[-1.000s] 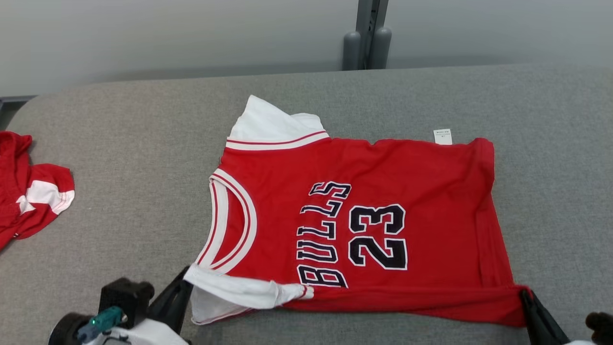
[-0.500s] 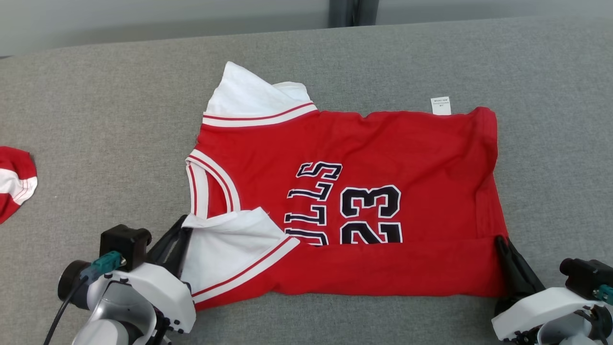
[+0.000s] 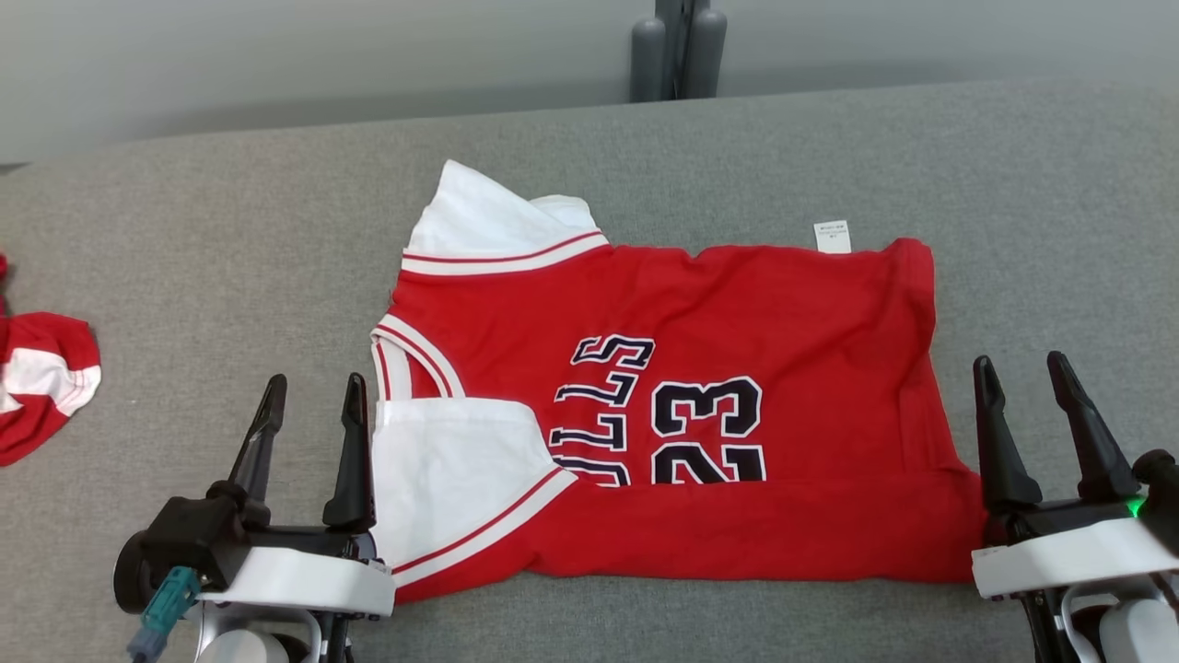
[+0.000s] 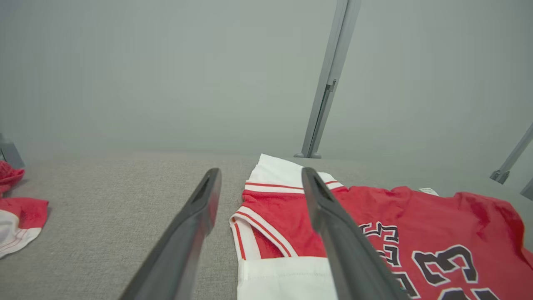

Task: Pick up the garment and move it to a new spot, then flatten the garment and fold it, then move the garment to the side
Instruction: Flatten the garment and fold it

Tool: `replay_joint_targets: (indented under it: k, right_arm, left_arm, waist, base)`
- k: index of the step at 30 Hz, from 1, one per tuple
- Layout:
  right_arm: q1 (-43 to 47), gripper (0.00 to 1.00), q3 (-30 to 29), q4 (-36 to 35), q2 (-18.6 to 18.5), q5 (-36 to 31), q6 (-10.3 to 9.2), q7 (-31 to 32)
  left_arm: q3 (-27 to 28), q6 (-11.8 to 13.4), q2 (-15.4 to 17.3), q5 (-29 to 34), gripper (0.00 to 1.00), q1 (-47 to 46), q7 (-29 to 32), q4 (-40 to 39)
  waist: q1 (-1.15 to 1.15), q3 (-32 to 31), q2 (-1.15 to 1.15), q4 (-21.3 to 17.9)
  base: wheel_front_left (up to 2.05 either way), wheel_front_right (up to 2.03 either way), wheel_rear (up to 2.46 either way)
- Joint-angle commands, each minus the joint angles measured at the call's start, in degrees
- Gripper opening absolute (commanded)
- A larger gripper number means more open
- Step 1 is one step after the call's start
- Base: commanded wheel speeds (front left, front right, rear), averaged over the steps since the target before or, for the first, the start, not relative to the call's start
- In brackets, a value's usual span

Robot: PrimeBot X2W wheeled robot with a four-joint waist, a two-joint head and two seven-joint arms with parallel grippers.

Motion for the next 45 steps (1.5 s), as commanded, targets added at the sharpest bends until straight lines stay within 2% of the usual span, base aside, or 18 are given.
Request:
replay_joint_targets:
  k: [1,9,26,35,45]
  right_arm:
    - [1.08,1.00,-0.53,-1.01,0.42,-1.30,0.01,-0.34]
    - [6.09,1.00,-1.36,-2.96,2.34,-5.72,0.01,-0.33]
    - [7.62,1.00,-1.15,-1.49,3.66,-5.63,0.01,-0.34]
    - [8.71,1.00,-1.95,7.21,3.89,-4.76,0.01,-0.35]
    - [5.32,1.00,-0.81,16.56,4.01,-2.12,0.01,-0.34]
  left_arm:
    - [0.37,0.67,-0.05,0.72,1.00,0.52,-0.76,-0.04]
    - [0.82,2.21,-1.04,3.06,1.00,3.63,-1.79,1.10]
    - [0.45,1.02,-0.78,2.07,1.00,3.11,-1.21,7.43]
    - [-1.79,0.71,-1.75,-1.24,1.00,5.45,2.04,15.51]
    - [-3.03,-0.12,-2.07,-3.12,0.98,2.11,4.18,23.17]
  waist:
    - [0.00,-1.20,0.00,0.22]
    - [0.00,-4.29,0.00,0.37]
    - [0.00,-3.41,0.00,0.01]
    - [0.00,-0.74,0.00,0.18]
    - [0.00,1.18,0.00,0.46]
  base:
    - [0.00,0.00,0.00]
    - [0.00,0.00,0.00]
    - [0.00,0.00,0.00]
    - [0.00,0.00,0.00]
    - [0.00,0.00,0.00]
